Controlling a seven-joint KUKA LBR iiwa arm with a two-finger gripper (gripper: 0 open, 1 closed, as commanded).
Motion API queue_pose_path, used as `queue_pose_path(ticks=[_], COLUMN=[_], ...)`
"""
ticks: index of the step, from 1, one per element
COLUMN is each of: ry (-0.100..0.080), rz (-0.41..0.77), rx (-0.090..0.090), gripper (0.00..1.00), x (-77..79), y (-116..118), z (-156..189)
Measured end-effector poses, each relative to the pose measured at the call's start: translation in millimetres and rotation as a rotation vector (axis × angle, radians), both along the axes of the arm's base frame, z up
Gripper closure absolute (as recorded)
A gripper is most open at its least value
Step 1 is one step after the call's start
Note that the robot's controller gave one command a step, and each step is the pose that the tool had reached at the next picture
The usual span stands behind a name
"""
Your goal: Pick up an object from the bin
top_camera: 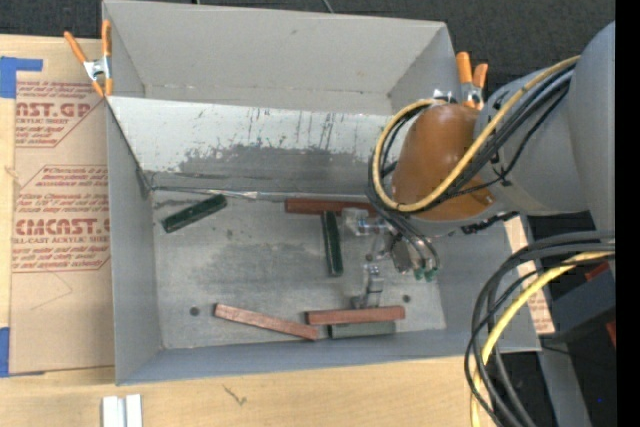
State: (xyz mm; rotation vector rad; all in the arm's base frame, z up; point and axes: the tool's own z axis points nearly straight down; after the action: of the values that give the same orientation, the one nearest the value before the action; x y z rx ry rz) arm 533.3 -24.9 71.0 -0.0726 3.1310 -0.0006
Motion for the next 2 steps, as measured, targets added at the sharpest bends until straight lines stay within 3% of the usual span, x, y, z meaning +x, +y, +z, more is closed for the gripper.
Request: queue_pose_path(ticks=[1,2], ry=[0.000,-0.003], rz=[0.000,0.056], rx=[0.000,-0.003], gripper=[0.00,0.00], x=[-0.1,-6.7], y=[0.1,28.7], z=[0.0,6.3])
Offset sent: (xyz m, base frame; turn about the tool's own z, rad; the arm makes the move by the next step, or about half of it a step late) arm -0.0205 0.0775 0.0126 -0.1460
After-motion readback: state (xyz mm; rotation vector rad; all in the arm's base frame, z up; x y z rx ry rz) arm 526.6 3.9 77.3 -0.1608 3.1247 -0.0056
